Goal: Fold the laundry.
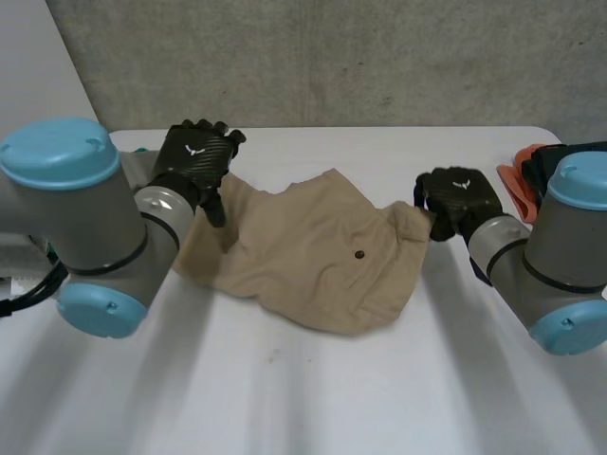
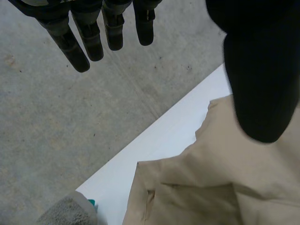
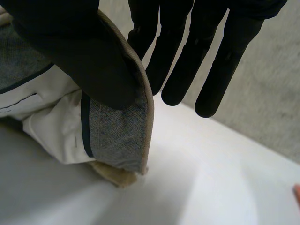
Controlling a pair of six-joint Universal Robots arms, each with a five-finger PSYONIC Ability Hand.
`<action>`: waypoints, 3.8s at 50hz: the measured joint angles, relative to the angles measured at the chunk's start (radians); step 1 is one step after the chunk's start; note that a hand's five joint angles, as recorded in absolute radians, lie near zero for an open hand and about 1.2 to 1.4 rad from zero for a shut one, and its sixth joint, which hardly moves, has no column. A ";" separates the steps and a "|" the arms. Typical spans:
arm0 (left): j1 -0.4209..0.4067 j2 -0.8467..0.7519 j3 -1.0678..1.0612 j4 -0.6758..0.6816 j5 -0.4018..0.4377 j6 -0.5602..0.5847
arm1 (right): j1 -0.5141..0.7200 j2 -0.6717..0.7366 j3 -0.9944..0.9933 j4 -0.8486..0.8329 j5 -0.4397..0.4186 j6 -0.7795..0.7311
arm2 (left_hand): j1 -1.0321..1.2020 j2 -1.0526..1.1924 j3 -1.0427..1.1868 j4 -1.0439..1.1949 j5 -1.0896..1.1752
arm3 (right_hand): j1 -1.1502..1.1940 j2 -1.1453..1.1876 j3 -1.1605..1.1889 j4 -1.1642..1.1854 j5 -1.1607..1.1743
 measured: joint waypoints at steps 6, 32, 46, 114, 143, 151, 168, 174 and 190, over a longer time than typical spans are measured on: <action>0.043 -0.016 0.058 -0.076 0.097 0.015 | 0.023 -0.037 -0.044 0.027 0.002 -0.042 | 0.000 0.000 0.000 0.000 0.000 | 0.000 0.000 0.000 0.000 0.000; 0.049 -0.624 1.100 -0.552 0.549 0.095 | 0.123 -0.266 -0.281 0.250 -0.423 -0.252 | 0.000 0.000 0.000 0.000 0.000 | 0.000 -0.002 0.000 0.000 0.000; -0.022 -0.655 1.068 -0.713 0.756 0.104 | 0.064 -0.199 -0.363 0.169 -0.413 -0.149 | 0.830 0.804 0.792 0.792 0.745 | 0.014 -0.002 0.000 0.000 0.000; 0.100 -0.021 0.187 -0.468 0.003 -0.026 | 0.012 -0.098 -0.005 0.271 -0.003 -0.334 | -0.006 0.000 -0.001 -0.002 0.000 | -0.797 -0.853 -0.862 -0.871 -0.834; 0.112 -0.394 0.570 -0.649 0.213 0.188 | 0.118 0.174 0.026 -0.099 -0.002 -0.213 | 0.946 0.909 0.891 0.913 0.880 | -0.004 -0.007 -0.024 -0.011 -0.007; 0.103 -0.193 0.549 -0.697 0.179 0.165 | 0.088 -0.011 0.011 -0.074 0.033 -0.227 | 0.955 0.990 0.969 0.994 0.931 | -0.004 -0.007 -0.024 -0.003 -0.006; 0.092 0.312 0.480 -0.655 0.159 0.064 | 0.019 -0.271 -0.411 0.299 0.022 -0.205 | 0.955 0.992 0.972 0.995 0.931 | -0.004 -0.007 -0.005 -0.001 0.001; 0.087 0.186 0.500 -0.573 0.119 0.070 | 0.035 -0.141 -0.496 0.304 0.037 -0.196 | 0.955 0.992 0.972 0.995 0.931 | -0.004 -0.007 -0.005 0.000 0.001; 0.082 -0.209 0.951 0.072 -0.009 0.122 | 0.120 0.158 -0.774 -0.366 0.252 -0.285 | 0.955 0.994 0.975 0.999 0.931 | -0.004 -0.007 0.000 0.000 0.002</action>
